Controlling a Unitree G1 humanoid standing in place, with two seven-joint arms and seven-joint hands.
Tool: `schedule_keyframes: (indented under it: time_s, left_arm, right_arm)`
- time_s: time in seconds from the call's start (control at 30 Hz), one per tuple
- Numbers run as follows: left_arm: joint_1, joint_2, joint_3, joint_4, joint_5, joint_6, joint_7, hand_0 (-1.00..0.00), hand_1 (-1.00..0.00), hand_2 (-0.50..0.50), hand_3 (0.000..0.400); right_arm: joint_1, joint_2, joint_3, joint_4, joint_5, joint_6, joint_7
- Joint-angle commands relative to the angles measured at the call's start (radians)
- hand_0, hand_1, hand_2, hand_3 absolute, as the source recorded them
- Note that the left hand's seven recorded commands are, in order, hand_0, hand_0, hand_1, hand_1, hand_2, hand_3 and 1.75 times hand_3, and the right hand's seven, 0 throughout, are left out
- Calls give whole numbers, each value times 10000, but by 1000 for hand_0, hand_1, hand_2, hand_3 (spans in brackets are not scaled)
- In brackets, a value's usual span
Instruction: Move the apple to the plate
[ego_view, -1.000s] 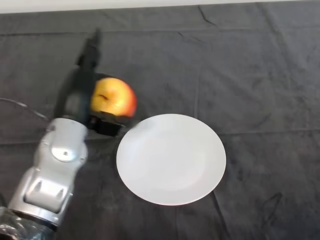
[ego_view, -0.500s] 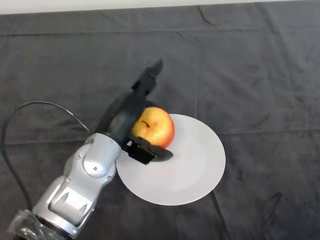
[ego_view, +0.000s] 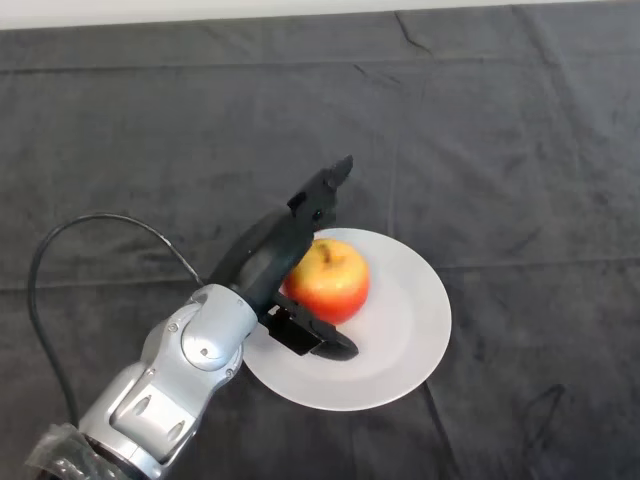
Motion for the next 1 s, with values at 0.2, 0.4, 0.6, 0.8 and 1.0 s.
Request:
schedule_keyframes:
  time_s: [0.2,0.4,0.6,0.8,1.0]
  left_arm:
    - [-311,684,364,221,124,-248,-393,0,0,0,0]
    - [-490,1265,1499,145,-393,-454,-643,0,0,0,0]
    - [-496,1775,2972,275,-987,-801,-497,0,0,0,0]
    - [-333,2157,4513,499,-1529,-1158,-56,0,0,0,0]
    - [-138,2473,5997,850,-1995,-1500,476,0,0,0,0]
  right_arm:
    - [180,-183,-191,-277,-55,73,-4]
    - [178,-183,-190,-272,-56,70,-5]
    - [179,-182,-190,-273,-56,69,-5]
    - [181,-182,-190,-276,-56,68,-5]
    - [181,-183,-191,-275,-56,67,-5]
